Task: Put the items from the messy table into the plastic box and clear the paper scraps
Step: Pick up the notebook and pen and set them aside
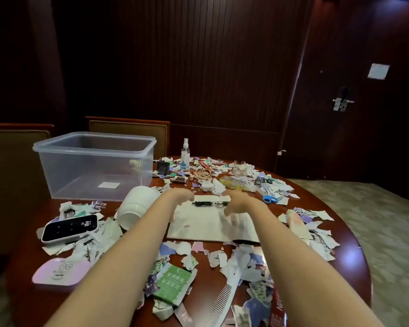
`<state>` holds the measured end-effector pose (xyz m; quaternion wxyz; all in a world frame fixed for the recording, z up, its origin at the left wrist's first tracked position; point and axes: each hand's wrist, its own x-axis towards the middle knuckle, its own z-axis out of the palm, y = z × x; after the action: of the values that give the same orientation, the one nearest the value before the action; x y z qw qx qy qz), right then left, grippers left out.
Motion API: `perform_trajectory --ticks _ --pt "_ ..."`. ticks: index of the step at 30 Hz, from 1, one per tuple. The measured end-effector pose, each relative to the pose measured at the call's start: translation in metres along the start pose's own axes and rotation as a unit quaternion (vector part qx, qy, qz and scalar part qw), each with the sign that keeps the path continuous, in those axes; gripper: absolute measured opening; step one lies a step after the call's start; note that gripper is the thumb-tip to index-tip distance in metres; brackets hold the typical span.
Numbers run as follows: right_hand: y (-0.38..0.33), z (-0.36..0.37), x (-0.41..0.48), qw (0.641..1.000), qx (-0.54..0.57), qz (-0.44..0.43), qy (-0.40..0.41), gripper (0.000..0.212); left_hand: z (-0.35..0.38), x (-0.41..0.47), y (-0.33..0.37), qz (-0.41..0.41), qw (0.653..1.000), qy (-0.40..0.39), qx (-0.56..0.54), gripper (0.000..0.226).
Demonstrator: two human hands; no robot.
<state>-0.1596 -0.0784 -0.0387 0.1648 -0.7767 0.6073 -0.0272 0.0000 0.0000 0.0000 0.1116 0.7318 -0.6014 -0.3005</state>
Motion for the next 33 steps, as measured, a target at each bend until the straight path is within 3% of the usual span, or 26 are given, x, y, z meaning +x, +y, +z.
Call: perform_trajectory --ticks 2,5,10,15,19,24,28,33 --pt "0.004 0.001 0.002 0.999 -0.021 0.022 -0.01 0.077 0.0 0.004 -0.001 0.026 0.999 -0.009 0.046 0.052" --pt "0.01 0.006 0.007 0.999 -0.007 0.036 -0.022 0.085 0.002 0.016 -0.001 0.025 0.999 0.013 0.031 0.054" --pt "0.012 0.022 0.015 0.996 -0.008 0.061 -0.072 0.095 -0.005 0.025 0.006 -0.049 0.997 0.015 -0.065 0.05" --pt "0.013 0.025 0.017 0.997 0.001 0.067 -0.049 0.096 0.001 0.039 -0.002 -0.082 0.996 0.028 -0.025 0.051" --pt "0.012 0.026 0.012 0.997 -0.017 0.066 -0.023 0.081 0.011 0.049 -0.005 -0.116 0.993 0.012 -0.025 0.049" --pt "0.009 0.041 0.006 0.987 -0.011 0.103 0.124 0.026 0.011 0.048 -0.004 -0.073 0.994 0.075 -0.042 0.045" --pt "0.009 0.04 0.004 0.974 0.038 0.151 0.163 0.028 0.011 0.053 -0.01 -0.058 0.971 0.109 -0.204 0.042" --pt "0.033 0.007 -0.001 0.916 0.237 0.219 0.239 0.026 -0.001 0.046 -0.02 -0.018 0.929 0.19 -0.317 0.043"
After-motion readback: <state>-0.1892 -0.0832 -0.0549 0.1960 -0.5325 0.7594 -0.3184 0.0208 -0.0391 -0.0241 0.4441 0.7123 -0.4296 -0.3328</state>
